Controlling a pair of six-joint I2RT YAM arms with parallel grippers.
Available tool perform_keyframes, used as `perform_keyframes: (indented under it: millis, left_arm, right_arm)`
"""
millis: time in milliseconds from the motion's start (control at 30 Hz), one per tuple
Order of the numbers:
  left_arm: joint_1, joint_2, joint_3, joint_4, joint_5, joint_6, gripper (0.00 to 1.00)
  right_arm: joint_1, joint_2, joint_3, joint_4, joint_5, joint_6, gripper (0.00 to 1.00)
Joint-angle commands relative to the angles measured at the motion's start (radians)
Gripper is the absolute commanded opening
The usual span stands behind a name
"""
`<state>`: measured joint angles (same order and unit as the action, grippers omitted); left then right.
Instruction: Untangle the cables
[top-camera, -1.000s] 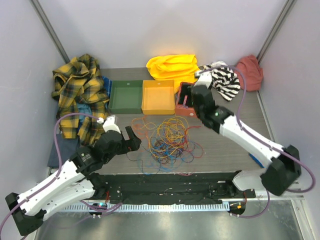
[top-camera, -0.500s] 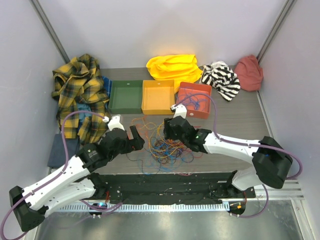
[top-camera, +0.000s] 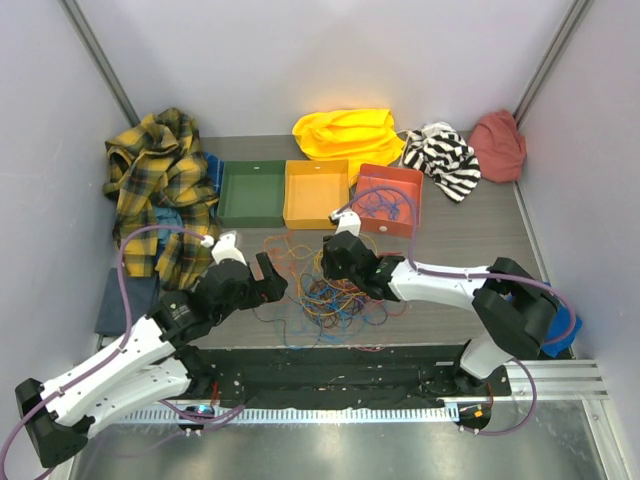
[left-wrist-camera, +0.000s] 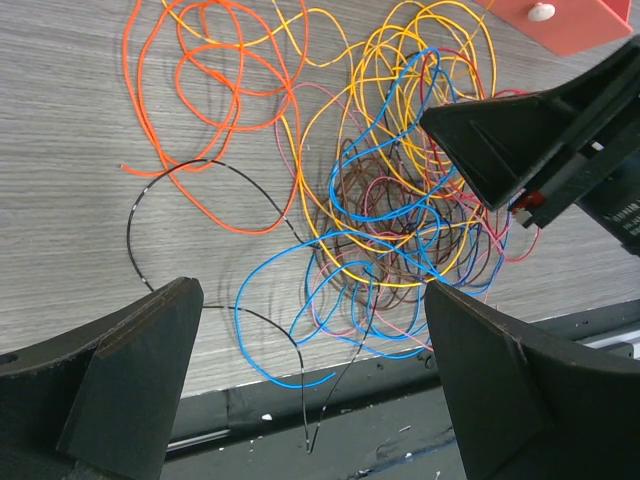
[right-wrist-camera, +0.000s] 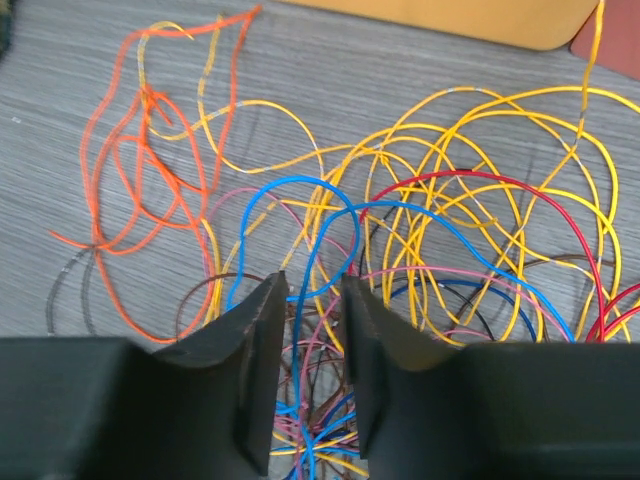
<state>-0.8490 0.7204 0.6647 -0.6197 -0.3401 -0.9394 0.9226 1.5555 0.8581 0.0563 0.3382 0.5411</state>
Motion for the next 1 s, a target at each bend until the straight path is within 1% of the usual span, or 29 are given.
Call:
perform_keyframes:
  millis: [0,33,67,133,167,233,400,433,500,533,600,700,833,967]
  left_arm:
    - [-0.002,-0.009,-0.007,0.012,-0.014,-0.006,0.99]
    - [-0.002,-0.012,-0.007,0.012,-0.014,-0.006,0.99]
    - [-0.001,-0.013,-0.007,0.012,-0.017,-0.004,0.99]
    - [-0.001,-0.016,-0.007,0.011,-0.019,-0.004,0.99]
    - [-0.002,-0.019,-0.005,0.009,-0.02,-0.001,0.99]
    - [-0.002,-0.022,-0.005,0.009,-0.025,0.001,0.99]
    - [-0.002,-0.026,0.003,0.035,-0.023,0.022,0.99]
    - [-0.002,-0.019,0.007,0.057,-0.02,0.025,0.99]
    - [-0.002,-0.004,0.012,0.083,-0.01,0.037,0.99]
    - [-0.002,0.002,0.019,0.11,-0.004,0.043,0.99]
    - [-0.002,0.028,0.029,0.139,0.006,0.056,1.0]
    - [-0.001,0.063,0.055,0.192,0.013,0.077,1.0]
    - [-0.002,0.079,0.065,0.276,0.019,0.085,1.0]
    - [-0.002,0.083,0.056,0.357,0.035,0.085,1.0]
  right_arm:
    - [0.002,0.011,0.036,0.025,0.025,0.013,0.28]
    - [0.002,0.0,0.036,0.025,0.028,0.01,0.25]
    - [0.002,-0.008,0.038,0.019,0.038,0.005,0.19]
    - [0.002,-0.05,0.044,0.001,0.059,-0.009,0.11]
    - [0.002,-0.07,0.061,-0.025,0.064,-0.013,0.02]
    - [0.009,-0.148,0.088,-0.05,0.082,-0.032,0.01]
    - [0.038,-0.323,0.186,-0.205,0.122,-0.099,0.01]
    - [0.039,-0.381,0.235,-0.257,0.124,-0.125,0.01]
    - [0.039,-0.423,0.318,-0.309,0.122,-0.148,0.01]
    - [0.038,-0.448,0.349,-0.364,0.117,-0.167,0.01]
    - [0.039,-0.468,0.442,-0.451,0.114,-0.181,0.01]
    - [0.039,-0.495,0.545,-0.522,0.125,-0.207,0.01]
    - [0.039,-0.528,0.659,-0.569,0.143,-0.234,0.01]
    - [0.041,-0.522,0.765,-0.596,0.119,-0.242,0.01]
